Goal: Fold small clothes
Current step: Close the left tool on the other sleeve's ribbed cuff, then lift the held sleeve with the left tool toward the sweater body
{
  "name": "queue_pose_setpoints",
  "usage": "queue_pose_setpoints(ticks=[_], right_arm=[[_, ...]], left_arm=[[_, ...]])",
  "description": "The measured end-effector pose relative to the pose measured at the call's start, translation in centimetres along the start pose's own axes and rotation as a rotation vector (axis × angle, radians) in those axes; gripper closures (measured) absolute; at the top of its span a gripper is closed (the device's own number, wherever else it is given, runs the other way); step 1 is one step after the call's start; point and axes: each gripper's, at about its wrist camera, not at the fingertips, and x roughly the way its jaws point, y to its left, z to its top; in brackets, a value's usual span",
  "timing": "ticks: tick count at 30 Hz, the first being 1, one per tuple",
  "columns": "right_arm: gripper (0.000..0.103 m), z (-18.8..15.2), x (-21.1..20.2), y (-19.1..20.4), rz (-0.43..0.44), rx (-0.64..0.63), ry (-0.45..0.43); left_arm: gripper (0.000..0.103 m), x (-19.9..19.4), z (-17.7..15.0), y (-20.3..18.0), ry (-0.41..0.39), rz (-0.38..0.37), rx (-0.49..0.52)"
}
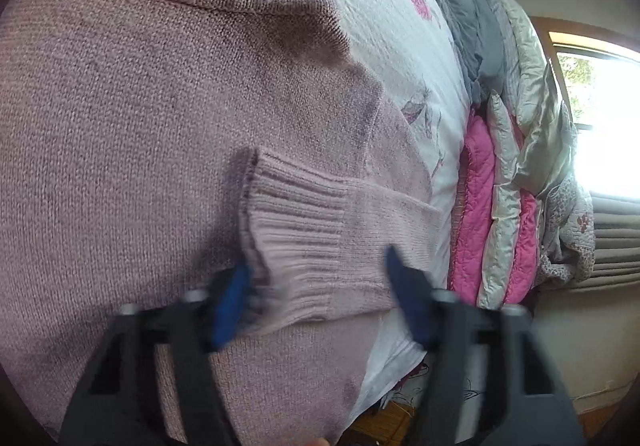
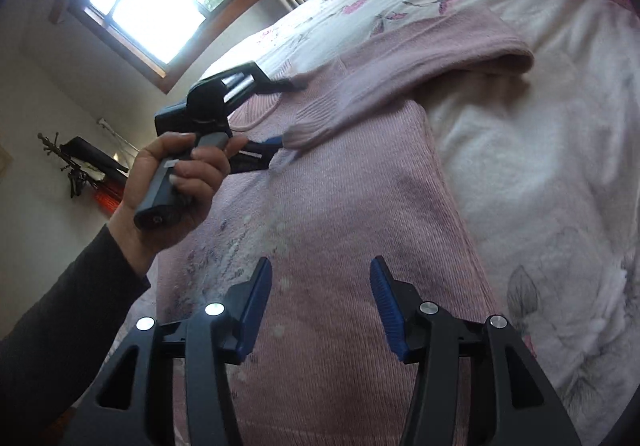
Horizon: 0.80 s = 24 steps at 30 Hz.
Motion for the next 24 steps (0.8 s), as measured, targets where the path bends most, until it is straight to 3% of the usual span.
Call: queue_pose_setpoints(ticks=[1, 4, 8, 16, 24], right_arm=[[0.051, -0.3, -0.5, -0.2, 0.001, 0.009, -0.002], [0.051, -0.7, -1.6, -0.5, -0.008, 0.014, -0.015], [0.051, -1.0, -2.7, -0.5, -0.013, 0.004, -0.022], [0.051, -1.4, -3.2, -0.2, 0.003, 0.002, -0.027], [0.051, -2.2, -2.7, 0.9, 0.014, -0.013, -0.004]], left_arm=[[0.091, 0.1, 0.2, 0.1, 0.005, 0.024, -0.003], [0.096, -0.3, 0.4, -0.5, 0.000, 0.072, 0.017], [0.097, -3.1, 0.1, -2.5, -0.048, 0.081, 0.077], [0.097, -13.1, -0.3, -5.8, -0.163, 0.117, 0.197], [0.098, -22.2, -0.1, -2.4, -0.258, 0.203, 0.193]])
